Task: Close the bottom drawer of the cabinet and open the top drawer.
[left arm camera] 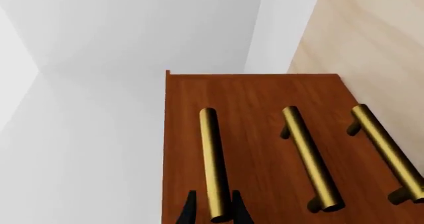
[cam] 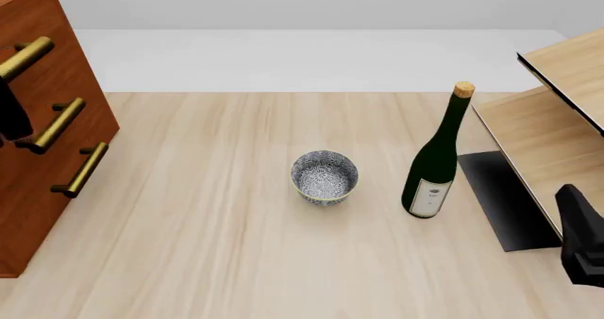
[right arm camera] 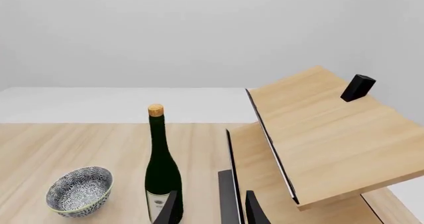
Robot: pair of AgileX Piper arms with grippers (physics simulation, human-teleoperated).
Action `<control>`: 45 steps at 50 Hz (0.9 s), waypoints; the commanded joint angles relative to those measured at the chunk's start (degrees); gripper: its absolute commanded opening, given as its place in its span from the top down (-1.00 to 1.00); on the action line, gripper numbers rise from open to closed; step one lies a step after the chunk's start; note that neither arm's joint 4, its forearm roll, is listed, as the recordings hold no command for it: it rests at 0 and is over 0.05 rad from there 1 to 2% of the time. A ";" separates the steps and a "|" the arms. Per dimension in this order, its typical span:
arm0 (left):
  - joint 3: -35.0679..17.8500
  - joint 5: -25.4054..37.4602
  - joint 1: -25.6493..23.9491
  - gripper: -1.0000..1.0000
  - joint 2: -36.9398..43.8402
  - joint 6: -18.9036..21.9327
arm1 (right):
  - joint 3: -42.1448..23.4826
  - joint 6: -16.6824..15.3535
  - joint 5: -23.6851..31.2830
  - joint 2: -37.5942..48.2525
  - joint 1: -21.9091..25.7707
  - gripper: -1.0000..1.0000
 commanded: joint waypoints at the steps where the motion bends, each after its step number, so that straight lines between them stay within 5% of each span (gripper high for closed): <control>1: -0.20 -1.27 0.91 1.00 1.18 0.34 | 0.05 -0.07 -0.57 0.54 -0.06 -1.00; 45: 1.36 -1.22 -3.98 1.00 -3.09 0.93 | -0.14 0.43 0.64 -0.54 -0.33 -1.00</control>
